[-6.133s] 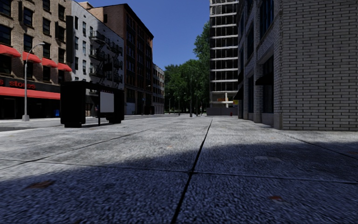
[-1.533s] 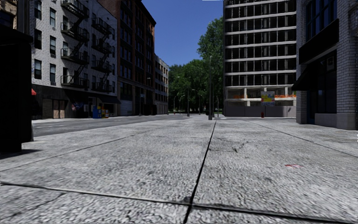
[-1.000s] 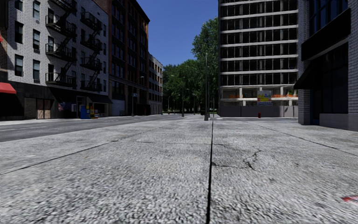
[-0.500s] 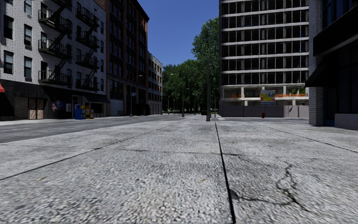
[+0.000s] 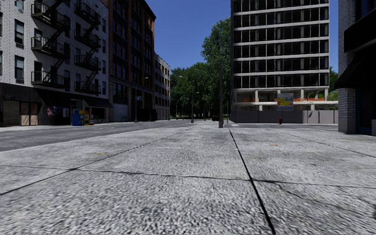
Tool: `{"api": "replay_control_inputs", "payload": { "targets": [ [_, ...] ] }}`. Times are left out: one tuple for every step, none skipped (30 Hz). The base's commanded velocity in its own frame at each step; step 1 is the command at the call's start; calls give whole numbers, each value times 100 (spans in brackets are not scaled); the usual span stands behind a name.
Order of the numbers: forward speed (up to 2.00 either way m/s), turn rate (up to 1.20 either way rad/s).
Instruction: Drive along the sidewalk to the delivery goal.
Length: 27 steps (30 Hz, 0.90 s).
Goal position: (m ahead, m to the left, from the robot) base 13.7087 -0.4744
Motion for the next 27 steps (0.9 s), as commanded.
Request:
{"api": "replay_control_inputs", "payload": {
  "targets": [
    [200, 0],
    [200, 0],
    [200, 0],
    [200, 0],
    [200, 0],
    [200, 0],
    [200, 0],
    [200, 0],
    [200, 0],
    [200, 0],
    [200, 0],
    [200, 0],
    [200, 0],
    [200, 0],
    [200, 0],
    [200, 0],
    [200, 0],
    [200, 0],
    [200, 0],
    [200, 0],
    [200, 0],
    [200, 0],
    [200, 0],
    [200, 0],
    [200, 0],
    [200, 0],
    [200, 0]
  ]
}}
